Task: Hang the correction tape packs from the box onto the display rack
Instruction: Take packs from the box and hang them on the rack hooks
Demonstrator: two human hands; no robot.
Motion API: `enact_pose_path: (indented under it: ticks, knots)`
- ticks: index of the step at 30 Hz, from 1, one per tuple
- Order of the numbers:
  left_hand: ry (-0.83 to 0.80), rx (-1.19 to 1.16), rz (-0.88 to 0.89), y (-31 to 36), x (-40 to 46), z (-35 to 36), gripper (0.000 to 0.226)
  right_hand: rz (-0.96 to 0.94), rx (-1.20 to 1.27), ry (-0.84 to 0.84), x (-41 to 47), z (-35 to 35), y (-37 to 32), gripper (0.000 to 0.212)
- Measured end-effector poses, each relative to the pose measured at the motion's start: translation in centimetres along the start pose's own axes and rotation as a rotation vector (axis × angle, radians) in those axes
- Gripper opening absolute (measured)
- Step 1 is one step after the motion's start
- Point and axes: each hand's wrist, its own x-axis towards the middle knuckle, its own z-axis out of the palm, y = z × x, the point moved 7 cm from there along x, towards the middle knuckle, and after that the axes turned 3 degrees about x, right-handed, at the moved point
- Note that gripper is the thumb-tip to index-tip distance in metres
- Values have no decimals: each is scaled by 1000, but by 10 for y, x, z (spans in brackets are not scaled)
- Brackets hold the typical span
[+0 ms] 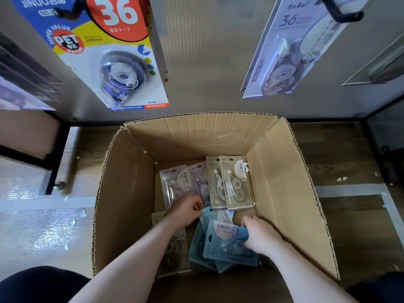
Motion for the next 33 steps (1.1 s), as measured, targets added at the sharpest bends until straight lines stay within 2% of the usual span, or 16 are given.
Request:
enact_pose_path:
  ticks: [5,9,13,17,23,26,30,33]
  knots:
    - [-222,124,-20,1,-4,-15,30,-55,35,3,-3,-5,-5,44]
    - [-264,207,-80,-1,-7,-36,25,-114,-81,42,-7,-15,-13,46]
    - [-271,240,-57,-2,-7,-36,9,-174,-62,15,-12,-15,-22,24]
    - [-204,210,-33,-5,-8,-29,21,-205,-82,-26,-16,-8,-24,17]
    - [-126,260,-34,-8,-11,-42,20,-271,-80,-110,-22,0,-42,42]
    - [-26,252,-35,-6,-14,-58,10,-368,-92,-172,-27,7,-65,29]
    - [51,237,-43,-4,-17,-71,7,-447,-292,-223,-34,16,-84,31]
    - [59,247,-33,-1,-21,-74,11,-472,-284,-171,-35,18,-90,24]
